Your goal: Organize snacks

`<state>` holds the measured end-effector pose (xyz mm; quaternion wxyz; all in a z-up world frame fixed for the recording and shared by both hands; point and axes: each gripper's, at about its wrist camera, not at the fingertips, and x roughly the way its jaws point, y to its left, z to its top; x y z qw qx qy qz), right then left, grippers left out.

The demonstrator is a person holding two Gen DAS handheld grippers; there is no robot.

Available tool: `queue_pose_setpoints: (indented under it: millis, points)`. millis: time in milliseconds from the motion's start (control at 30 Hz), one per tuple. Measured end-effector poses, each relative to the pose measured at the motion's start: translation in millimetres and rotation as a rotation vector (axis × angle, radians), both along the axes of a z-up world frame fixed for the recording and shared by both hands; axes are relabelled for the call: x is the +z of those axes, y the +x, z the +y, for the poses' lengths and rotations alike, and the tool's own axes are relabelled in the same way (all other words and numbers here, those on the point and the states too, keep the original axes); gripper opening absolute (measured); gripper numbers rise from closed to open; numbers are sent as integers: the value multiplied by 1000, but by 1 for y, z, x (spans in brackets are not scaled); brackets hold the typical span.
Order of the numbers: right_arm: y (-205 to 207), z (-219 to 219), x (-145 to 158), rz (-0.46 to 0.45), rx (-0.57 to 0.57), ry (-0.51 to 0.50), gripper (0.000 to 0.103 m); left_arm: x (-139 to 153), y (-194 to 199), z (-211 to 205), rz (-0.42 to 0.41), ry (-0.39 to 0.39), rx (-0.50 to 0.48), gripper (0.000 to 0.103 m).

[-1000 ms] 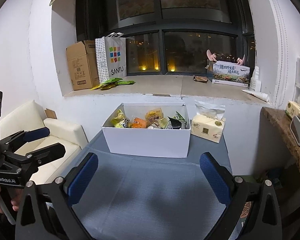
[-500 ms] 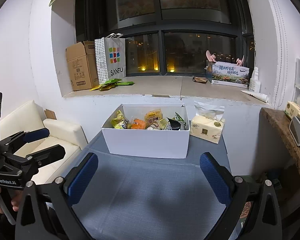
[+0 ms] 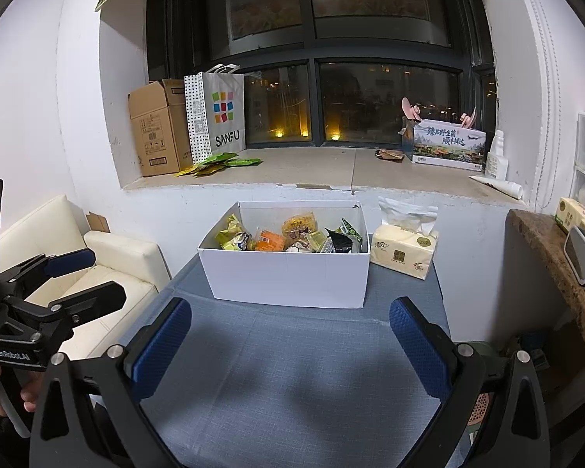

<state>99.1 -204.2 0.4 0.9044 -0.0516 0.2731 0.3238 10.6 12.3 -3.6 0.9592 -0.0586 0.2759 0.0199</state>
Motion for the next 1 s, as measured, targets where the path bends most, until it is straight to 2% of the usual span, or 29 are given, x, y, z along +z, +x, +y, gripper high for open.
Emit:
queue_pose_setpoints:
  millis: [1000]
  points:
    - [-2, 2, 0, 0, 8, -6, 103, -3, -1, -1, 7, 2, -3, 103]
